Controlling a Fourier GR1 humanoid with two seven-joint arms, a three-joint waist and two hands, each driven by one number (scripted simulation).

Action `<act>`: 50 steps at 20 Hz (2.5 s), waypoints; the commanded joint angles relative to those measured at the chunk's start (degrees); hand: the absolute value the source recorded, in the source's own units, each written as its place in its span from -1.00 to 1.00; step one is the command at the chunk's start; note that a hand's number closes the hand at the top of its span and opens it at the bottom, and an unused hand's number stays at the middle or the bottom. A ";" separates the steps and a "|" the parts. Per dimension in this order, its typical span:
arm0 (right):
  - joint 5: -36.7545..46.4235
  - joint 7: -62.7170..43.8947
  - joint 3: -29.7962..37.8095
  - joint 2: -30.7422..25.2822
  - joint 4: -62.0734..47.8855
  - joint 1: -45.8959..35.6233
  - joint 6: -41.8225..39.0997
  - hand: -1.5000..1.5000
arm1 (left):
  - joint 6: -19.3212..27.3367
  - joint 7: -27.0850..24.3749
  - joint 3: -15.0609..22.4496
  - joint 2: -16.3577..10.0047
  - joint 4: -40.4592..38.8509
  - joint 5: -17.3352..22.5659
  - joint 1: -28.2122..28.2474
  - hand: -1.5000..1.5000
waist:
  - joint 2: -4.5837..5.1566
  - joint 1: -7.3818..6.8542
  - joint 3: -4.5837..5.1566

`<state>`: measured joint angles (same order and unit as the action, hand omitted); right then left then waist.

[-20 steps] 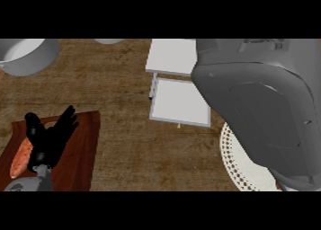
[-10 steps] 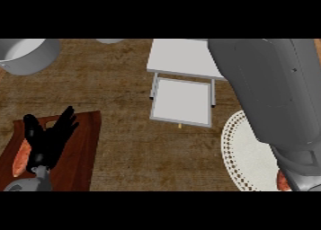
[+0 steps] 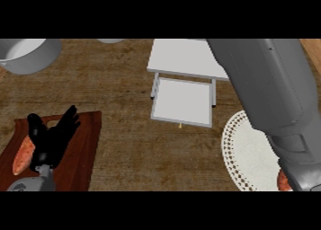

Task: Pick the croissant from the placemat and place it in the tiered shelf

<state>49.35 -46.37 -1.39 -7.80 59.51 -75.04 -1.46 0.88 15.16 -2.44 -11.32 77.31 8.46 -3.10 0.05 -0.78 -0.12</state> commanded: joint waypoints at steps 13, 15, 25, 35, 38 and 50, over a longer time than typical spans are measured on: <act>-0.17 0.76 3.84 1.79 -3.76 -2.58 3.49 1.00 | 0.07 4.44 -1.07 0.04 -0.39 -0.25 -2.48 0.00 | 0.11 0.26 0.15; -0.84 2.60 6.02 0.83 -1.27 1.09 8.62 -1.00 | -0.77 1.67 -1.58 -0.34 1.08 -0.04 1.22 0.00 | 0.02 0.16 0.12; -9.17 1.63 14.88 2.61 3.52 -2.27 16.18 -1.00 | -1.84 0.66 -1.35 -0.36 -1.10 -0.79 0.84 0.00 | 0.01 0.14 0.13; -5.41 -0.58 19.21 -5.27 5.30 -1.65 25.44 -1.00 | -3.73 0.16 -3.12 -1.27 -2.20 0.70 0.93 0.00 | -0.04 0.60 0.16; -2.43 -6.06 18.89 -6.77 11.93 0.50 25.93 -1.00 | -1.39 0.53 -1.90 0.24 -0.21 -0.96 2.00 0.00 | -0.39 1.20 0.13; -21.24 -8.56 30.14 -16.91 37.48 19.44 11.63 -1.00 | -0.98 -1.91 -2.48 1.60 -1.90 -1.41 2.49 0.00 | -0.33 1.71 0.11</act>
<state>34.03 -53.75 26.35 -22.21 89.46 -60.95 15.22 0.11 15.40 -4.90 -10.65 78.04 7.41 -1.63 -0.47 1.02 -0.15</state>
